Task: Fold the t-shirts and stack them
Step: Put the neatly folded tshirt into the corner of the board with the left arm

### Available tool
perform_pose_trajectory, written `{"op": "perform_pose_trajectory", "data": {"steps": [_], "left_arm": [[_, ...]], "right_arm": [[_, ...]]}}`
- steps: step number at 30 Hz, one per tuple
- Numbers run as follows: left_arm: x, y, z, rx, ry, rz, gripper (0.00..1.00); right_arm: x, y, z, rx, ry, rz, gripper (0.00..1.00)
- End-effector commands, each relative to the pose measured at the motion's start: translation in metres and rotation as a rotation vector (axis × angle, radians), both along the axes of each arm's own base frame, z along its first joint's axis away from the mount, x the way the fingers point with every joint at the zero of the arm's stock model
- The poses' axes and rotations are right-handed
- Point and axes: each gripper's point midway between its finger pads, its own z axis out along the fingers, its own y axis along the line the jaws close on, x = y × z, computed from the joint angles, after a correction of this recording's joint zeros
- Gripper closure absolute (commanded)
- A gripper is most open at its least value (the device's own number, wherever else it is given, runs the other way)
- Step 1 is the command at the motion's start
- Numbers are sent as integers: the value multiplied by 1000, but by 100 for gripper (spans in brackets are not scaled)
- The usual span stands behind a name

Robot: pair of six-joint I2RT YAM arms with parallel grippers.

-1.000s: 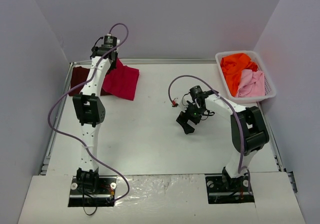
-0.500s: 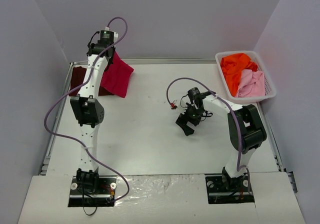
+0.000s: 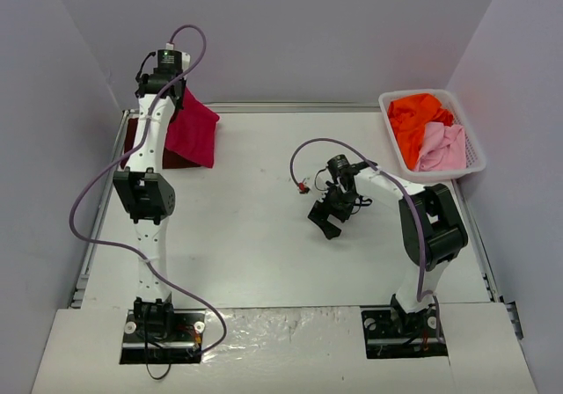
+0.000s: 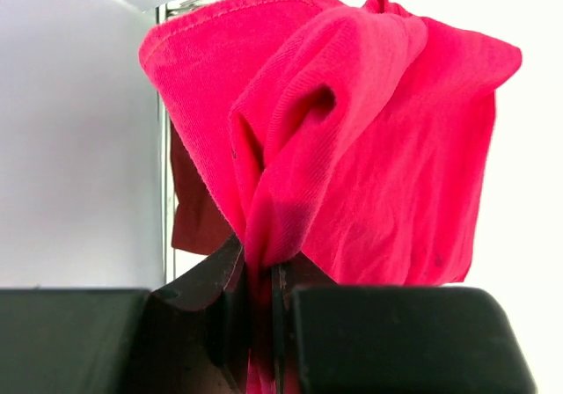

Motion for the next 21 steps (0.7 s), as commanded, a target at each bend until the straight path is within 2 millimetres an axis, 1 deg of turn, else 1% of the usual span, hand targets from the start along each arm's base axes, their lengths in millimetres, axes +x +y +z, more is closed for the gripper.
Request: {"op": "perform_pose_trajectory", "data": {"steps": [1, 4, 10, 14, 15, 16, 18, 19, 21], "left_arm": [[-16, 16, 74, 14, -146, 22, 98], [-14, 24, 70, 17, -142, 33, 98], [-11, 37, 56, 19, -116, 39, 98], [-7, 41, 45, 27, -100, 34, 98], [-7, 46, 41, 30, -92, 39, 97], [-7, 58, 36, 33, -87, 55, 98], [-7, 62, 34, 47, -86, 55, 98], [-5, 65, 29, 47, -84, 56, 98], [-4, 71, 28, 53, -92, 61, 98]], "right_arm": [[-17, -8, -18, -57, 85, 0, 0], [-18, -9, -21, -65, 92, 0, 0], [-19, -11, -24, -77, 103, -5, 0], [-20, -14, -28, -94, 111, -6, 0], [-21, -15, -30, -99, 113, -5, 0], [-21, -16, -30, -103, 115, -7, 0], [-22, -16, -33, -105, 124, -8, 0], [-24, -17, -35, -107, 133, -6, 0], [-24, -17, -36, -109, 137, -6, 0]]}}
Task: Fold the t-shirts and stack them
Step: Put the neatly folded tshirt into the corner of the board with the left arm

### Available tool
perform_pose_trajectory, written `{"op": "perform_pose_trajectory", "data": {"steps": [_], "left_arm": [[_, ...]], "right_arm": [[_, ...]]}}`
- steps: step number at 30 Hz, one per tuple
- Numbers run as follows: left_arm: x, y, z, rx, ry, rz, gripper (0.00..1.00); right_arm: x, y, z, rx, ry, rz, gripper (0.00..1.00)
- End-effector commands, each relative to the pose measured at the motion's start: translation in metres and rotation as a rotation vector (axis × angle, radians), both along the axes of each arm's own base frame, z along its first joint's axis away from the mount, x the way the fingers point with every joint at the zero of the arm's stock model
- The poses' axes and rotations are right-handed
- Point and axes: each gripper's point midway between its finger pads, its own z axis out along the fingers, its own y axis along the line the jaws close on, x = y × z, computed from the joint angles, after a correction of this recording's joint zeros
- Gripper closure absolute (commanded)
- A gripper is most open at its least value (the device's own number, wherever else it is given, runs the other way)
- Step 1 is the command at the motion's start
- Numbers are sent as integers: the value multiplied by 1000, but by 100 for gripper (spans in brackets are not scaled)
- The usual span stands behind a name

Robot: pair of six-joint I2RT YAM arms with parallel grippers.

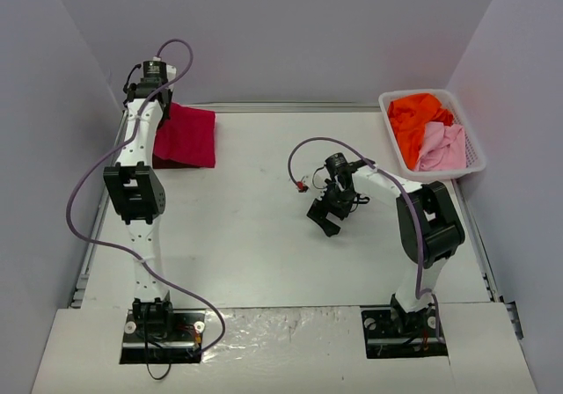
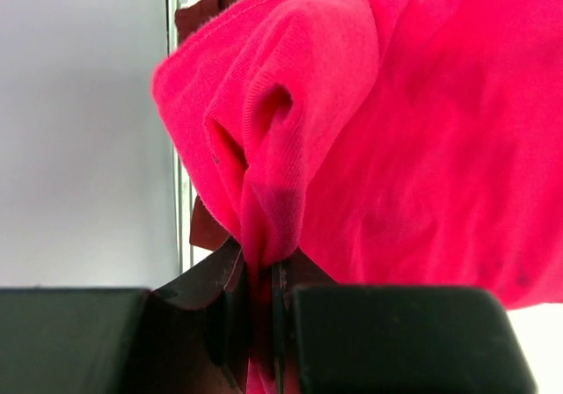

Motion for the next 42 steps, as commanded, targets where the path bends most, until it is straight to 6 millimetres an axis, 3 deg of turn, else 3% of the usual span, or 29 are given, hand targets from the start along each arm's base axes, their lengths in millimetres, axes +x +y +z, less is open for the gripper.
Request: {"op": "perform_pose_trajectory", "data": {"steps": [1, 20, 22, 23, 24, 27, 29, 31, 36, 37, 38, 39, 40, 41, 42], "left_arm": [[-3, 21, 68, 49, -160, 17, 98], [3, 66, 48, 112, -155, 81, 98], [7, 76, 43, 165, -166, 100, 63], [6, 83, 39, 199, -163, 121, 55], [0, 97, 22, 256, -117, 149, 43], [1, 120, 19, 317, -132, 212, 32], [1, 130, 27, 327, -156, 236, 27], [-1, 134, 50, 362, -193, 249, 25], [-23, 124, 110, 341, -288, 252, 23], [-30, 112, 99, 280, -243, 203, 22], [-43, 105, 115, 243, -271, 192, 20], [-52, 97, 110, 185, -261, 197, 18], [-60, 81, 83, 109, -213, 145, 18], [-77, 72, 102, 75, -257, 131, 17], [-85, 62, 96, 25, -268, 124, 17]], "right_arm": [[-35, -16, -35, -78, 162, -6, 0], [-42, -28, -54, -152, 215, -14, 0], [-43, -30, -56, -164, 220, -15, 0], [-43, -30, -56, -163, 222, -17, 0], [-45, -31, -56, -165, 225, -17, 0], [-47, -28, -55, -147, 235, -10, 0], [-48, -27, -55, -143, 239, -7, 0], [-50, -28, -54, -144, 246, -3, 0], [-44, -27, -48, -139, 220, -7, 0], [-42, -26, -46, -134, 210, -9, 0], [-36, -22, -37, -118, 176, -12, 0], [-32, -19, -31, -99, 160, -15, 0], [-29, -15, -24, -77, 143, -20, 0], [-21, -8, -7, -36, 94, -19, 0], [-18, -5, 2, -11, 71, -15, 0]]}}
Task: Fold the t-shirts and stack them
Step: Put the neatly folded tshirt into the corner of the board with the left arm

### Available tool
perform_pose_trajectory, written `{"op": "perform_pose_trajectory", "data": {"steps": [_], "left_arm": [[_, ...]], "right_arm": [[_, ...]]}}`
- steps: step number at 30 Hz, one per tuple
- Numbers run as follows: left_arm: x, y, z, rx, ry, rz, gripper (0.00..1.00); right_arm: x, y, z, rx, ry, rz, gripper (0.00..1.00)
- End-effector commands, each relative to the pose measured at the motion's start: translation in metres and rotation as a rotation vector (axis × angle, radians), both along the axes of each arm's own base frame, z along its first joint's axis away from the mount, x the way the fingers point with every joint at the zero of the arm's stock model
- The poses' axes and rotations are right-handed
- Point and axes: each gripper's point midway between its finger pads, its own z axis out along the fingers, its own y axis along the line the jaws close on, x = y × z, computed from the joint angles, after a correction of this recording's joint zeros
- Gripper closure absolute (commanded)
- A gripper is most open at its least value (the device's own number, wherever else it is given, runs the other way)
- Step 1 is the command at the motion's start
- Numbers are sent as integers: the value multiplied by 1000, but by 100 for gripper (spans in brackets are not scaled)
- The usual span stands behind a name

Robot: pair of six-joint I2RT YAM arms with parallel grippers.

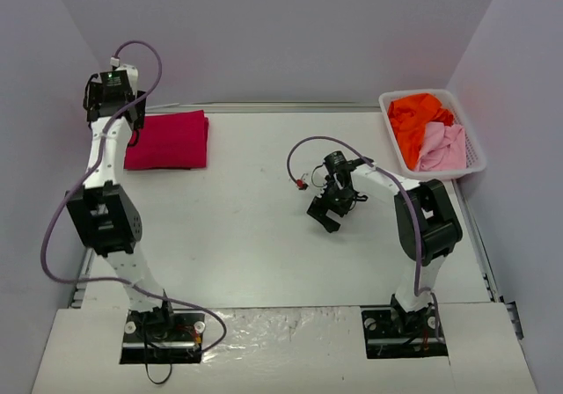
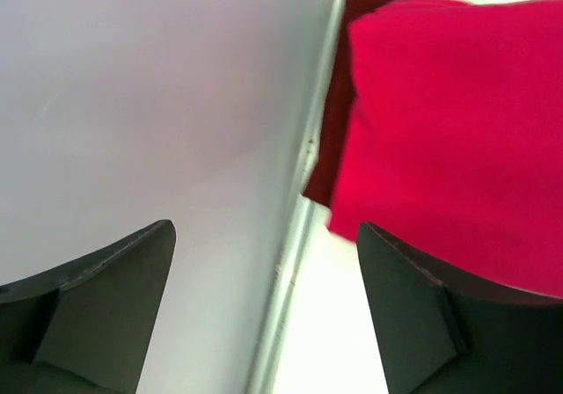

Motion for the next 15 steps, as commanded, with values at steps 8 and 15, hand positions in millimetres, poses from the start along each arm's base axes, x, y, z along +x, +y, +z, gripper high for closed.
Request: {"op": "perform_pose_trajectory", "data": {"steps": [8, 15], "left_arm": [[-118, -101, -11, -295, -166, -276, 6], [-149, -107, -81, -330, -168, -257, 6]], "right_arm": [[45, 0, 119, 275, -318, -237, 0], [76, -76, 176, 291, -933, -770, 0]]}}
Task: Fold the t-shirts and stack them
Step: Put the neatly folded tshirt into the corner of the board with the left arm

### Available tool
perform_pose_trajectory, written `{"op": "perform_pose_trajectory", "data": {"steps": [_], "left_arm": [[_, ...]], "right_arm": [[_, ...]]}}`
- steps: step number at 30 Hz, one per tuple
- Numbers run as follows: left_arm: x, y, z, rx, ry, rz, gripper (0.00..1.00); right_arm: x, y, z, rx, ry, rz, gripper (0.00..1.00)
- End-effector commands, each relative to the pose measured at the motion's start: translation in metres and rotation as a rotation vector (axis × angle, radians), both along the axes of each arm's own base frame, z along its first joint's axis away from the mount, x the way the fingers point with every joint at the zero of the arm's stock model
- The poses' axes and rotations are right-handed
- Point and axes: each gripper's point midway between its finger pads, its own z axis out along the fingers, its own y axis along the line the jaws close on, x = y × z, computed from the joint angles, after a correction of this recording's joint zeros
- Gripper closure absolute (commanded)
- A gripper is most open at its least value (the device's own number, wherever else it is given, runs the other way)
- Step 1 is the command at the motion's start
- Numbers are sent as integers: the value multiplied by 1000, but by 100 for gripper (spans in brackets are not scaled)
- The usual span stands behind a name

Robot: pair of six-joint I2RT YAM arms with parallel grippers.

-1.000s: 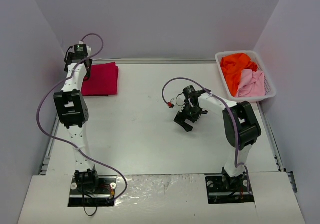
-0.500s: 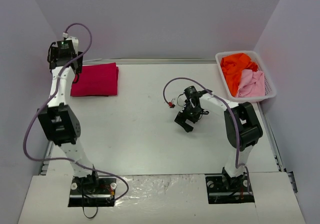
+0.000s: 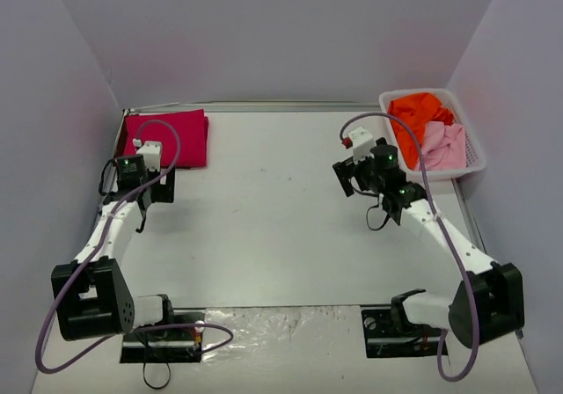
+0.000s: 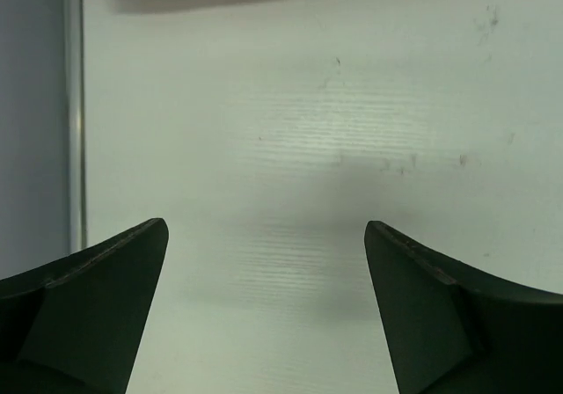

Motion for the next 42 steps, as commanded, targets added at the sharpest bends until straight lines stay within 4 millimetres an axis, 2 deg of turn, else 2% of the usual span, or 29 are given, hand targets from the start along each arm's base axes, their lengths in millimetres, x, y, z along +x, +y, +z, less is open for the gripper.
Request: {"op": "perform_pose_trajectory", "data": {"steps": [1, 2, 3, 5, 6, 7, 8, 10, 11, 14, 17, 21, 22, 27, 29, 30, 32, 34, 35, 37, 42], "left_arm": [[18, -4, 23, -30, -173, 4, 6], [25, -4, 29, -28, -223, 0, 6], [22, -5, 20, -34, -215, -4, 6], [26, -7, 22, -42, -266, -11, 6], [26, -10, 21, -47, -278, -22, 6], [21, -10, 10, -42, -271, -26, 6], [23, -9, 15, -33, -310, -31, 6], [18, -10, 10, -29, -322, -35, 6], [18, -9, 13, -33, -338, -34, 6], [17, -7, 14, -45, -359, -36, 6], [15, -1, 7, -43, -355, -16, 6], [12, 6, 1, -95, -359, 9, 6], [14, 7, 6, -104, -391, 11, 6], [5, -1, 8, -124, -463, -41, 6], [4, 4, 16, -118, -523, -44, 6], [0, 0, 12, -156, -533, -44, 6], [-1, 4, 18, -186, -580, -36, 6], [-3, -1, 15, -224, -565, -73, 6], [-3, -2, 11, -243, -547, -75, 6], [-2, -3, 9, -282, -513, -78, 6], [0, 3, 4, -316, -456, -50, 6]], "right_arm": [[9, -42, 19, 74, -290, -312, 0], [6, -46, 16, 74, -317, -324, 0], [3, -49, 13, 82, -345, -339, 0], [-2, -53, 0, 99, -397, -353, 0], [4, -52, -3, 103, -427, -351, 0], [1, -53, -17, 92, -421, -348, 0], [2, -53, -20, 98, -436, -350, 0], [10, -54, -15, 109, -532, -350, 0], [7, -59, -21, 113, -550, -382, 0], [16, -61, -32, 110, -563, -398, 0], [17, -61, -41, 113, -594, -401, 0], [17, -70, -38, 154, -607, -457, 0], [17, -79, -39, 149, -607, -503, 0], [17, -88, -38, 162, -617, -573, 0], [16, -94, -39, 159, -621, -610, 0], [16, -95, -39, 166, -623, -625, 0], [14, -100, -35, 190, -649, -653, 0], [4, -108, -39, 205, -658, -670, 0], [2, -110, -31, 236, -699, -674, 0], [-4, -114, -33, 251, -716, -680, 0], [-7, -114, -33, 274, -730, -652, 0]]}}
